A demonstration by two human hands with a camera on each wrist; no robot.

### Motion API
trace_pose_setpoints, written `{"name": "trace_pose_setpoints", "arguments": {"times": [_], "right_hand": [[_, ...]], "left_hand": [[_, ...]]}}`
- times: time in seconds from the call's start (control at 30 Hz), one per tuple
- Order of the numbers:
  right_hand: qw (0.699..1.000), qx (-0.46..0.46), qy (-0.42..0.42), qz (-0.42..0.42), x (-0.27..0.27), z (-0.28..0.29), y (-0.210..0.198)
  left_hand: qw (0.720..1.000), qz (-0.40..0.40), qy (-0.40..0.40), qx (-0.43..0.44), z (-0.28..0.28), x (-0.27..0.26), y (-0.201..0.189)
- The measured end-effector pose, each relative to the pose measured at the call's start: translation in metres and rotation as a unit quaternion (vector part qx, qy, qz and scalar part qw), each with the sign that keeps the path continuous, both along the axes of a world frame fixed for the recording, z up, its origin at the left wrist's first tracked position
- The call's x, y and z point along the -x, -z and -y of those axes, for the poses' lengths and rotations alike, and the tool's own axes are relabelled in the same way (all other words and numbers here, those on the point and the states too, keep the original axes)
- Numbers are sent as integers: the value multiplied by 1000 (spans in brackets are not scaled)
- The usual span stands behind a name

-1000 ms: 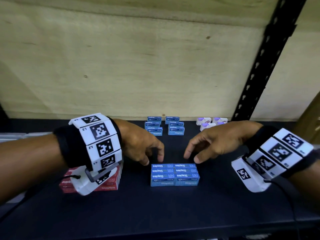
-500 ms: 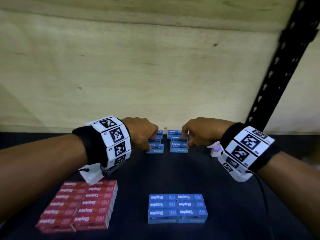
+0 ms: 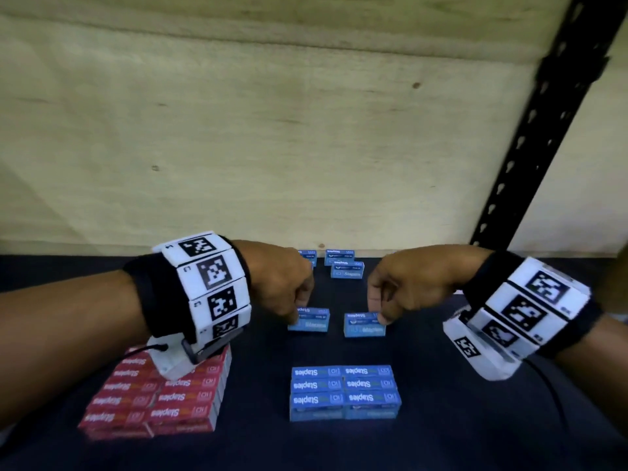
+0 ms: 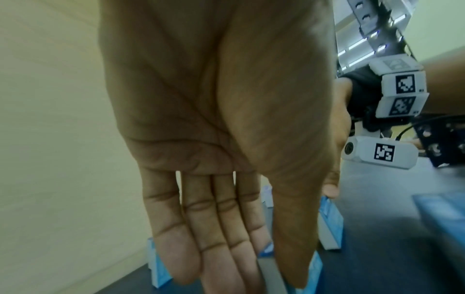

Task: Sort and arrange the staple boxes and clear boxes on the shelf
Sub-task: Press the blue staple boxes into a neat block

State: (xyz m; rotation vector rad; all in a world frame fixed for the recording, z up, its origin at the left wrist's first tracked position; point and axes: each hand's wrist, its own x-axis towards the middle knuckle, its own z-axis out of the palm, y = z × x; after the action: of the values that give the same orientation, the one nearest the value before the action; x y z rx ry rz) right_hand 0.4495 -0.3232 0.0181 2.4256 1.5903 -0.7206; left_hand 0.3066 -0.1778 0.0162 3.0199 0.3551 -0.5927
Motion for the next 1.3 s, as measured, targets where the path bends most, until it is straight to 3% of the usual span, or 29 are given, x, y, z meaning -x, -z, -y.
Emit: {"name": "trace_pose_setpoints", "arguments": {"times": [0.3, 0.63, 0.83, 0.97, 1.13, 1.3], "right_hand": [[995, 21, 4, -102, 23, 30, 1], [989, 11, -7, -145, 28, 28, 3], [988, 26, 2, -154, 25, 20, 6], [994, -25, 22, -107, 12, 9, 1], [991, -121, 28, 49, -10, -16, -2], [986, -94, 22, 139, -29, -43, 2]], "left_hand": [[996, -59, 7, 69, 16, 32, -2], [983, -69, 3, 170, 18, 35, -2], [982, -67, -8, 178, 16, 32, -1], [992, -30, -28, 122, 3, 23, -6], [997, 50, -48, -20, -24, 1, -12], [991, 43, -59, -115, -47, -20, -5]]}}
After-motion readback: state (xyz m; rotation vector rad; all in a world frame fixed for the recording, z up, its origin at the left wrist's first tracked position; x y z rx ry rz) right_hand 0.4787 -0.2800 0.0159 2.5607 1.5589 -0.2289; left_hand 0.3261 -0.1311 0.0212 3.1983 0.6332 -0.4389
